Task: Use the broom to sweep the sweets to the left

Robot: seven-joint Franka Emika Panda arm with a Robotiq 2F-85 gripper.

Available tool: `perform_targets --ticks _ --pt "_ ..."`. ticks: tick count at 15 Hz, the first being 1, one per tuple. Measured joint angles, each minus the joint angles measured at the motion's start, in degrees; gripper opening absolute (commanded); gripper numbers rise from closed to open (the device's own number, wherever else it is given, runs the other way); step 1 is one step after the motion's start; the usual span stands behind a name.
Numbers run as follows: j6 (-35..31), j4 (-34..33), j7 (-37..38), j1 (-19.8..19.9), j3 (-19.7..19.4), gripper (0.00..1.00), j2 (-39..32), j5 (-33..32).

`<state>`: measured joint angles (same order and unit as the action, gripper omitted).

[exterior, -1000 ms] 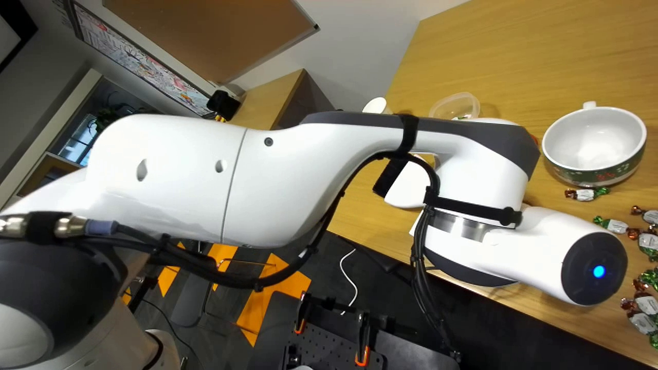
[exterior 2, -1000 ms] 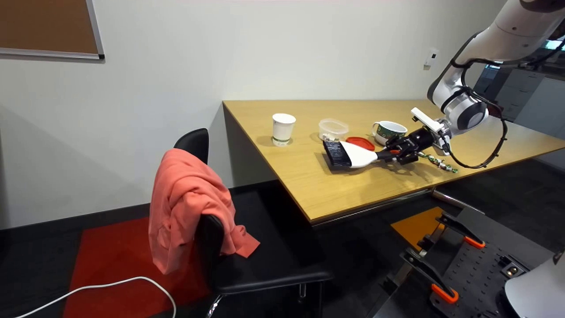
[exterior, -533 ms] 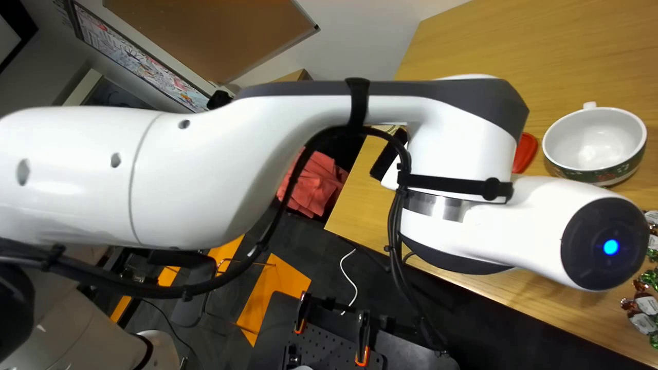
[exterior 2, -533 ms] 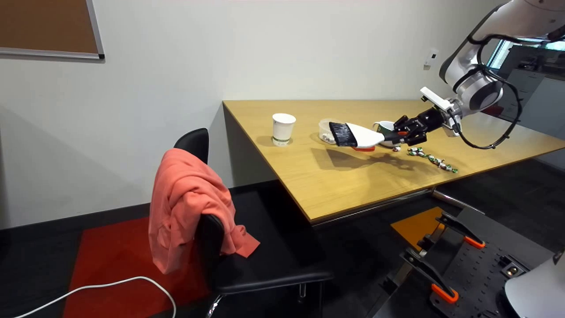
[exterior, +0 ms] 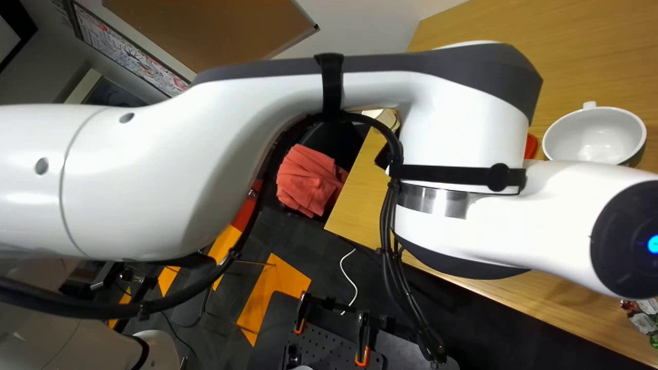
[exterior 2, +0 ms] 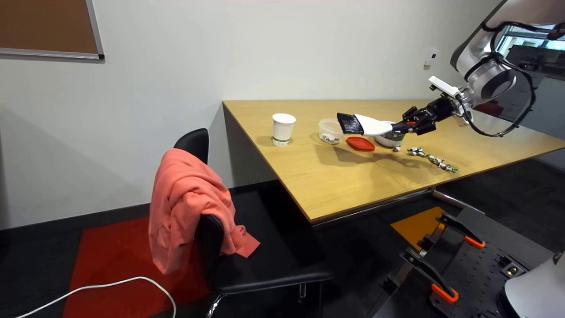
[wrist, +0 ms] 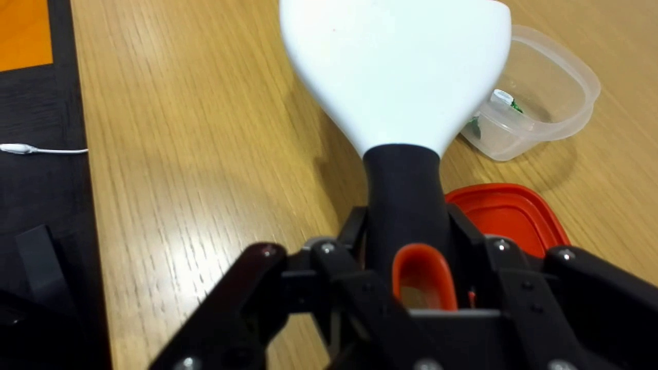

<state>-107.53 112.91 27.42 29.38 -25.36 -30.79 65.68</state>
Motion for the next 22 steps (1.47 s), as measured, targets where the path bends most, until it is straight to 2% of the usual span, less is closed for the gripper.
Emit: perform_targets --ticks 2,3,5,7,11,15,19,20,22 --pt "-0.01 0.0 -0.01 -0.01 0.1 0.4 -0.29 0.0" --pt "-0.01 0.0 -0.01 -0.03 0.12 0.15 -0.33 0.0" --pt "-0.02 0.02 0.0 -0.01 0.12 0.15 -0.37 0.4" --pt "-0.1 0.29 1.18 -0.01 0.19 0.15 -0.38 3.73" --pt "-2.37 0.35 8.03 -0.03 0.16 0.15 0.28 10.85" --pt "-9.38 0.37 14.65 -0.27 0.16 0.15 1.77 16.77" --pt "-19.34 0.44 18.77 -0.99 0.31 0.15 3.34 23.29" --pt "-22.17 0.47 19.28 -1.28 0.4 0.4 3.63 25.19" --pt "-27.27 0.84 19.28 -1.84 0.85 0.4 4.31 29.08"
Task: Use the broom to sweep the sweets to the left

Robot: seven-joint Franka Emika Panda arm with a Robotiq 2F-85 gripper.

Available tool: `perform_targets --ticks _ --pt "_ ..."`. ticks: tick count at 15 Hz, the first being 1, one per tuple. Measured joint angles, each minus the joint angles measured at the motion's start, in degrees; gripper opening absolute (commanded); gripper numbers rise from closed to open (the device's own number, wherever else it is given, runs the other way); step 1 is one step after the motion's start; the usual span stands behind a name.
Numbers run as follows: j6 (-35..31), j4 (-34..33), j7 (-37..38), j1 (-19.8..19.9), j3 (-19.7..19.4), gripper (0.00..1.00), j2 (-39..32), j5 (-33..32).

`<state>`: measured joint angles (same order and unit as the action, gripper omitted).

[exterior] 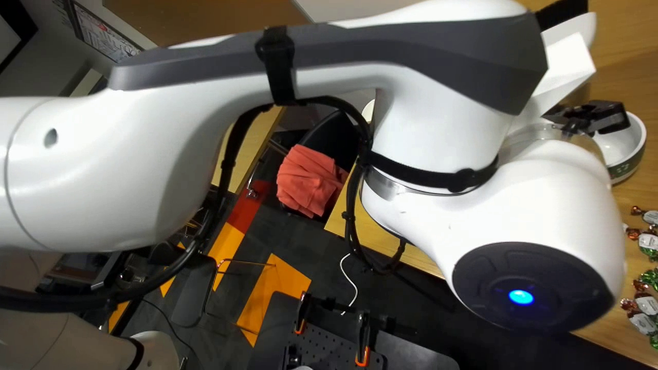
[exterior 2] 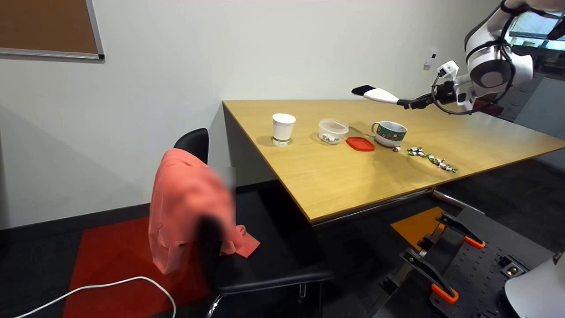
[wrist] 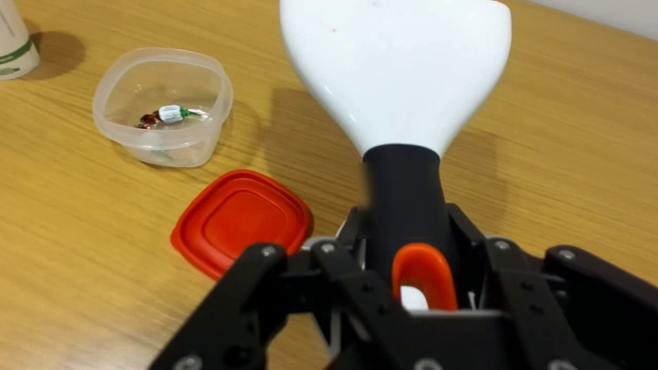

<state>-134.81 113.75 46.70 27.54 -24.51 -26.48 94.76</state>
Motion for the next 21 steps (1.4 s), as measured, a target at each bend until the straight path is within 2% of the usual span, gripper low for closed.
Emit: perform_targets --ticks 3,4,7,12,17,21 --pt "-0.92 0.49 0.0 -0.41 0.01 0.4 0.47 0.91" --pt "-0.92 0.58 0.0 -0.39 0.01 0.15 0.49 0.92" --pt "-0.93 0.7 0.24 -0.31 0.05 0.15 0.19 1.08" --pt "-4.8 0.66 9.87 -0.36 0.76 0.15 -0.04 5.87" --pt "-13.69 0.51 20.0 -0.59 1.38 0.15 0.45 9.85" --pt "-25.76 -0.7 23.56 -1.95 1.68 0.15 0.73 15.64"
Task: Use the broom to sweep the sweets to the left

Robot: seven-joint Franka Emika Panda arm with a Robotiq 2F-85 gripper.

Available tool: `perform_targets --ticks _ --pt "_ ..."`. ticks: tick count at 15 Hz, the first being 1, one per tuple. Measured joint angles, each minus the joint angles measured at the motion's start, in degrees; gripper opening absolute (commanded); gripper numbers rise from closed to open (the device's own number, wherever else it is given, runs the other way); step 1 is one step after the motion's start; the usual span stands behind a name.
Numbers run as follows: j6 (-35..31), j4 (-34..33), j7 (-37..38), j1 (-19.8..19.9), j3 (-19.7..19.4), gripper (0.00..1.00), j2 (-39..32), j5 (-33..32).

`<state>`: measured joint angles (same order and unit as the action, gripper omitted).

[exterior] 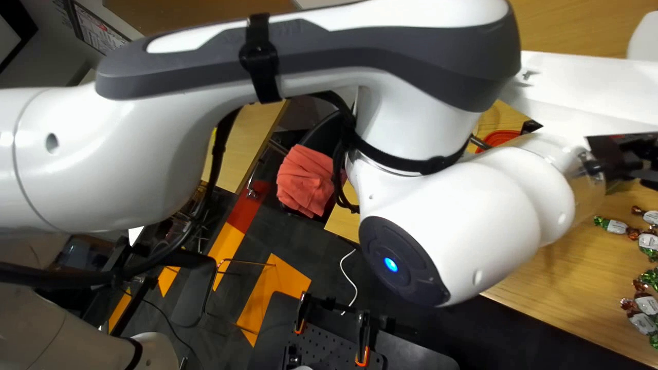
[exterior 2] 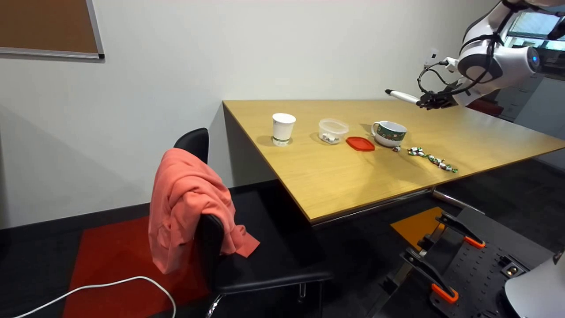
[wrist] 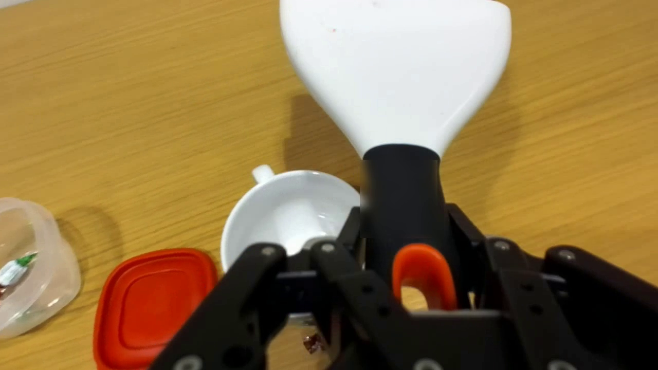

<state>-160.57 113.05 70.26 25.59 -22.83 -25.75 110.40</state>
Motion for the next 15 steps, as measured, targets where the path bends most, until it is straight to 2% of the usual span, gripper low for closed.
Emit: perform_targets --ticks 1,2,6,7,9,11,15 --pt "-3.54 -0.38 0.06 -0.47 0.07 0.15 0.0 1.64" --pt "-6.97 -0.68 0.06 -0.92 0.18 0.4 0.0 2.4" --pt "-7.69 -0.63 0.03 -0.65 0.72 0.4 -0.61 2.24" --pt "-7.67 -0.63 0.02 -0.52 0.72 0.15 -0.78 2.21" --pt "-7.67 -0.58 0.07 -0.35 0.89 0.15 -0.94 2.21" --pt "-7.68 0.5 5.85 0.17 1.72 0.15 -1.25 -1.5" --pt "-7.71 5.47 25.33 0.97 2.89 0.15 -1.29 -16.03"
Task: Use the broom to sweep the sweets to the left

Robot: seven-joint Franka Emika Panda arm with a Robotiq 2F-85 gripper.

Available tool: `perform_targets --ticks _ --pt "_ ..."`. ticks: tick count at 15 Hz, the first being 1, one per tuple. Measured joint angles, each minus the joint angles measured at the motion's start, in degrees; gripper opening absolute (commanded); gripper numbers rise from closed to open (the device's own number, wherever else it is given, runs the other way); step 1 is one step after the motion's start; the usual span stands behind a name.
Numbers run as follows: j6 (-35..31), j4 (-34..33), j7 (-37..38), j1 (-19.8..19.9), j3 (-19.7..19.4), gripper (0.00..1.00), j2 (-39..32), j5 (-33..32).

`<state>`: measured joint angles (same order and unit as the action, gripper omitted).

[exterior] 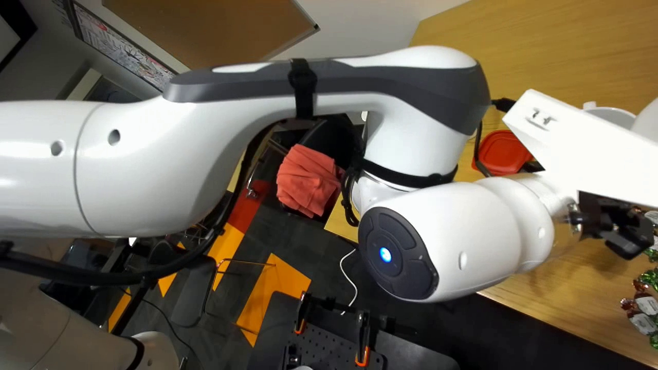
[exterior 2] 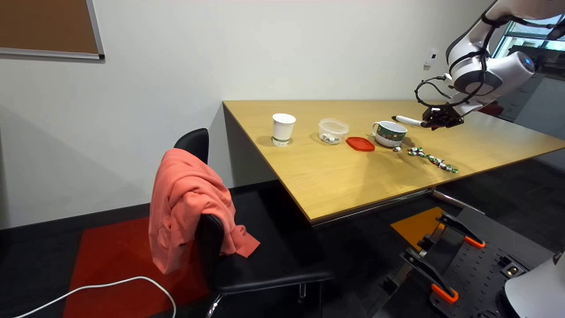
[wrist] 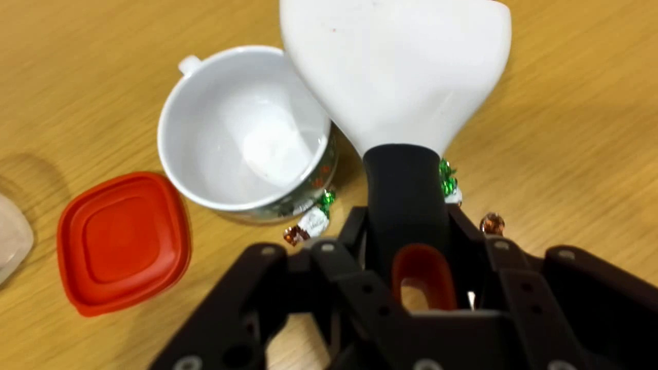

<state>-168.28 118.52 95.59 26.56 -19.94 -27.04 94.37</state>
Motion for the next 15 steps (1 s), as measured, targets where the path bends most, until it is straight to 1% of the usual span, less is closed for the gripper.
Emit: perform_targets --ticks 2,5,9,10,13,14,15 --pt "-0.01 2.07 9.93 -0.03 -0.67 0.15 0.04 -6.89" --pt "0.05 3.44 23.42 -0.38 -2.74 0.15 0.14 -15.99" --pt "1.19 4.22 37.67 -2.3 -7.01 0.15 0.21 -26.4" --pt "2.5 4.46 40.68 -2.99 -8.27 0.15 0.21 -29.22" --pt "9.11 4.87 48.1 -5.0 -11.84 0.15 0.23 -37.24" --pt "10.81 4.88 50.06 -5.21 -12.35 0.4 0.32 -39.71" --pt "12.22 4.89 51.71 -5.21 -12.49 0.4 0.57 -42.07"
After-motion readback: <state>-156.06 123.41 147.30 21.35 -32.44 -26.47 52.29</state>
